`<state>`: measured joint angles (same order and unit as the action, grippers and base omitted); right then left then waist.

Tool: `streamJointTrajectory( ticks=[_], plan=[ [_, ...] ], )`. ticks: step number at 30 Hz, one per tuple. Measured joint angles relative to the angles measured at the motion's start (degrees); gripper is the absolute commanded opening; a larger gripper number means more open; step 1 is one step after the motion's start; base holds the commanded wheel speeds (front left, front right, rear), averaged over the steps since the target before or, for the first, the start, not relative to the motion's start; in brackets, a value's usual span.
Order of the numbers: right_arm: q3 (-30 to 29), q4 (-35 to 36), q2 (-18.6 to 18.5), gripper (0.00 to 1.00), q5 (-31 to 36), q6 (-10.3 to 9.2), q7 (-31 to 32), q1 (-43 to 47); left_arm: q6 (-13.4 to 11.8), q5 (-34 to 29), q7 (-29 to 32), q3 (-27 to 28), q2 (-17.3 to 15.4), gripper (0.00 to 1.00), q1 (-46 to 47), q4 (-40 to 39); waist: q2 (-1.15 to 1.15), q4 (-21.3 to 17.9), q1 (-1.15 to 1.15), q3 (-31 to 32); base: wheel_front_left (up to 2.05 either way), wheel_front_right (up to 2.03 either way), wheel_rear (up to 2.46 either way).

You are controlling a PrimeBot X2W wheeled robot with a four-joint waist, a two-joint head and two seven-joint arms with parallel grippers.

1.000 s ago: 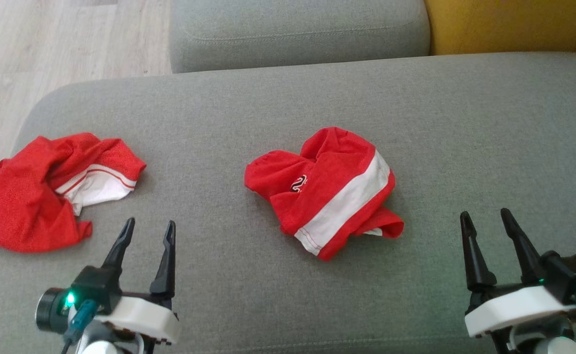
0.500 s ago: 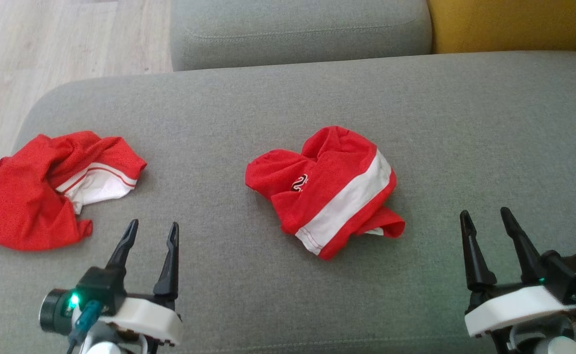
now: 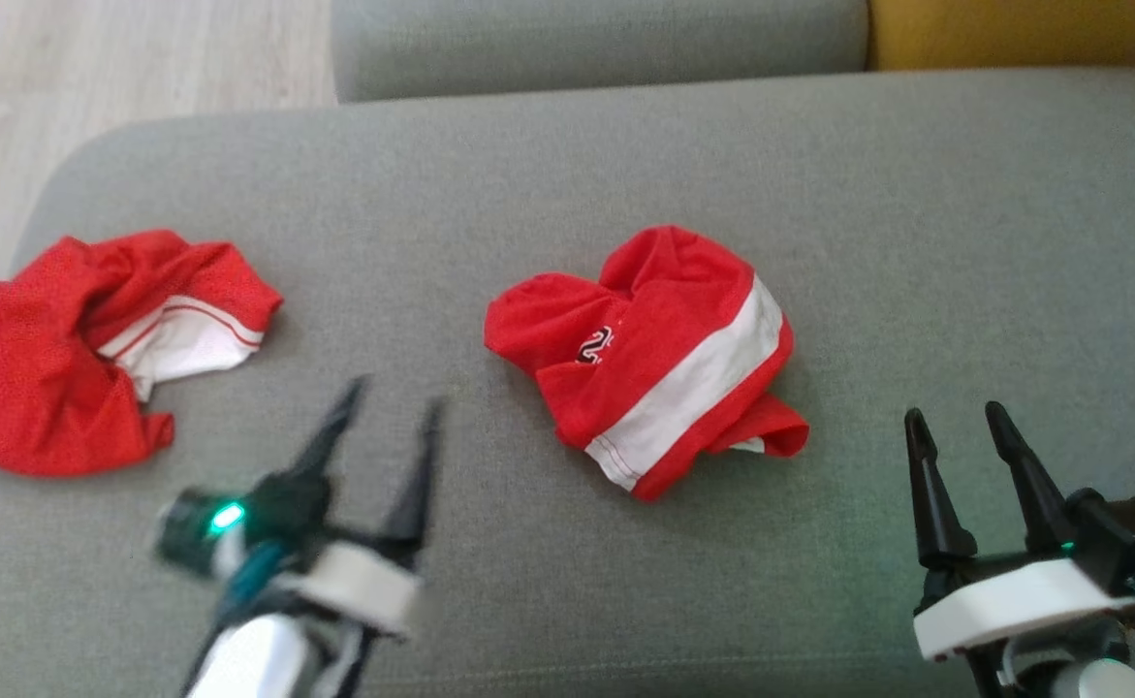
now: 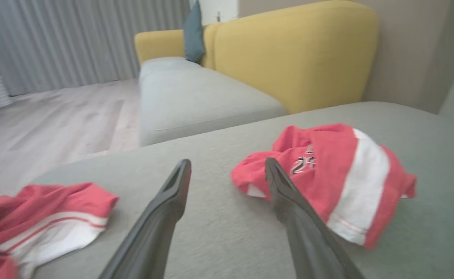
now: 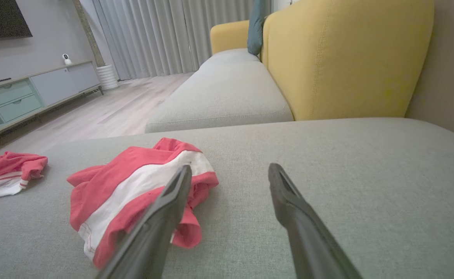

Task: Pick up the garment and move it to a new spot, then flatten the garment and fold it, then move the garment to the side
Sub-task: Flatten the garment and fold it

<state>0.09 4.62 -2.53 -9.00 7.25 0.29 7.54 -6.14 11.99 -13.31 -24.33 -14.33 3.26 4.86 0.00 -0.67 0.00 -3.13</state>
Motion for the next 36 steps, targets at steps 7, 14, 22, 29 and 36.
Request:
streamJointTrajectory(
  ticks=[7,14,22,29,36],
  plan=[
    [1.46,-0.15,0.00,1.00,-0.03,0.00,-0.05,-2.96,6.88,0.40,7.50,-8.51,5.75,1.00,8.92,5.43,0.00,-1.20,0.01,-4.13,0.00,0.00,0.00],
    [1.38,-1.34,0.00,1.00,-0.60,0.00,-0.88,-3.92,7.71,6.01,17.36,-8.34,8.06,1.00,10.60,13.01,0.00,-3.98,0.01,-7.01,0.00,0.00,0.00],
    [1.48,-2.02,0.00,1.00,-1.10,0.00,-1.81,-4.89,9.96,9.39,18.02,-8.33,9.18,1.00,13.78,14.41,0.00,-5.82,0.01,-8.82,0.00,0.00,0.00],
    [1.54,-2.54,0.00,1.00,-1.19,0.00,-1.89,-5.54,10.33,10.85,16.80,-8.33,9.18,0.00,13.95,15.70,0.00,-5.88,0.00,-9.46,0.00,0.00,0.00],
    [1.16,-2.65,0.00,1.00,-1.19,0.00,-2.38,-6.04,9.61,10.11,13.95,-7.70,8.05,0.00,14.83,13.88,0.00,-5.23,0.00,-9.49,0.00,0.00,0.00]
  ],
)
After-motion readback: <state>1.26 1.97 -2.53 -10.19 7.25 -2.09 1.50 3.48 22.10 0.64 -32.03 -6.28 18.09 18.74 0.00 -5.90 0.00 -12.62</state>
